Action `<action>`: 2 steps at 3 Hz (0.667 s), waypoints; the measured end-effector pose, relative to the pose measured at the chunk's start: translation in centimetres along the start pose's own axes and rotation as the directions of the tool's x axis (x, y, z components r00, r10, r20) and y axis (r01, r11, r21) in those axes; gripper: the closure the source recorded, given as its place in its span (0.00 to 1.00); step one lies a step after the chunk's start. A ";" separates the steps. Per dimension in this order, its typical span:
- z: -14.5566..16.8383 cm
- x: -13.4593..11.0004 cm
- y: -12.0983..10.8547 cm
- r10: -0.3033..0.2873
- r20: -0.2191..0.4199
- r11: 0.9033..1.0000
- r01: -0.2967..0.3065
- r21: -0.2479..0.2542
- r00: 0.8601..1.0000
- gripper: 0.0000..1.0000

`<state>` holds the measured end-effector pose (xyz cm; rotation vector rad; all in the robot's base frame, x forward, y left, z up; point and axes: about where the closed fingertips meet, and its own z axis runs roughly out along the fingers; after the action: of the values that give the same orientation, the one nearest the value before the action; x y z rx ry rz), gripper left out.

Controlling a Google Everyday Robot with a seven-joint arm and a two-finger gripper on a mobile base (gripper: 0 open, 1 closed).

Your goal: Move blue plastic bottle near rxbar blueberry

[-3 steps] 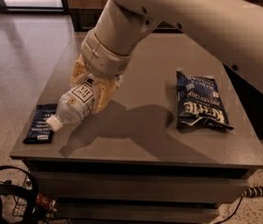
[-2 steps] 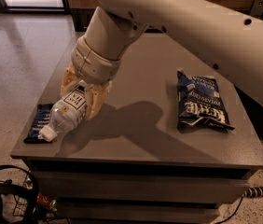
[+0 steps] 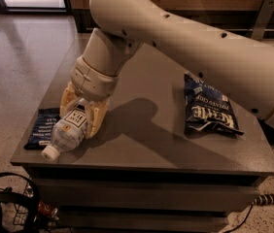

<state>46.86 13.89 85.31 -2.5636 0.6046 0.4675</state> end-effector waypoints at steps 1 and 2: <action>1.9 1.4 0.4 0.030 0.026 0.999 -0.029 -0.028 0.999 0.99; 1.9 1.2 0.4 0.026 0.025 0.999 -0.026 -0.028 0.999 0.79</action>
Offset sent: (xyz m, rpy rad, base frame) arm 0.0043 0.0015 -0.0198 -0.0147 0.0383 -0.0028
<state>47.26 14.16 83.07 -2.5745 0.6274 0.5200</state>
